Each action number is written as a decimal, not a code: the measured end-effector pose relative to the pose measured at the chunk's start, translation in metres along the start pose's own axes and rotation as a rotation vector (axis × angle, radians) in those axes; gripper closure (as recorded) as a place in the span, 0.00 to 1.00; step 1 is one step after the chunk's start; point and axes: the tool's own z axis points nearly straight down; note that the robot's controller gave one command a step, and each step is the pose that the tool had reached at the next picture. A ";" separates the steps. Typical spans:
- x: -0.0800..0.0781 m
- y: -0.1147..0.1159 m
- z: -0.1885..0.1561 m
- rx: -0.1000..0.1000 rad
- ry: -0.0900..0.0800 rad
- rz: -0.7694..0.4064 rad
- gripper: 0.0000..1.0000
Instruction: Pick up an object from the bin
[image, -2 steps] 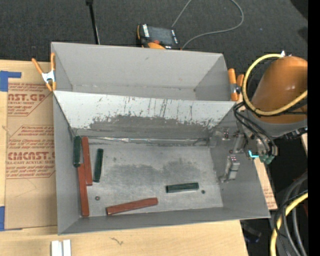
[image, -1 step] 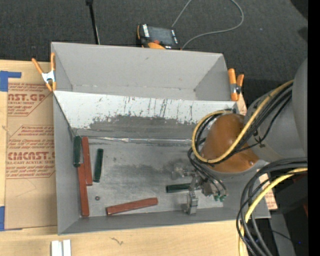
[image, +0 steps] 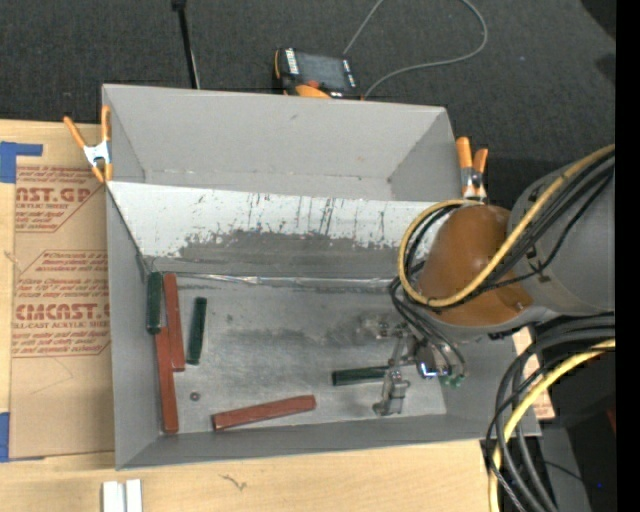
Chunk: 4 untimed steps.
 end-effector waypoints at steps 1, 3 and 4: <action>0.012 0.002 0.002 -0.001 0.004 0.121 0.00; 0.008 0.000 0.031 0.000 -0.002 0.196 0.00; 0.009 0.000 0.031 0.001 0.002 0.196 1.00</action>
Offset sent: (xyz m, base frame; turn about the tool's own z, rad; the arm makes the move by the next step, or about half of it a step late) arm -0.0115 0.0013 -0.0008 0.1214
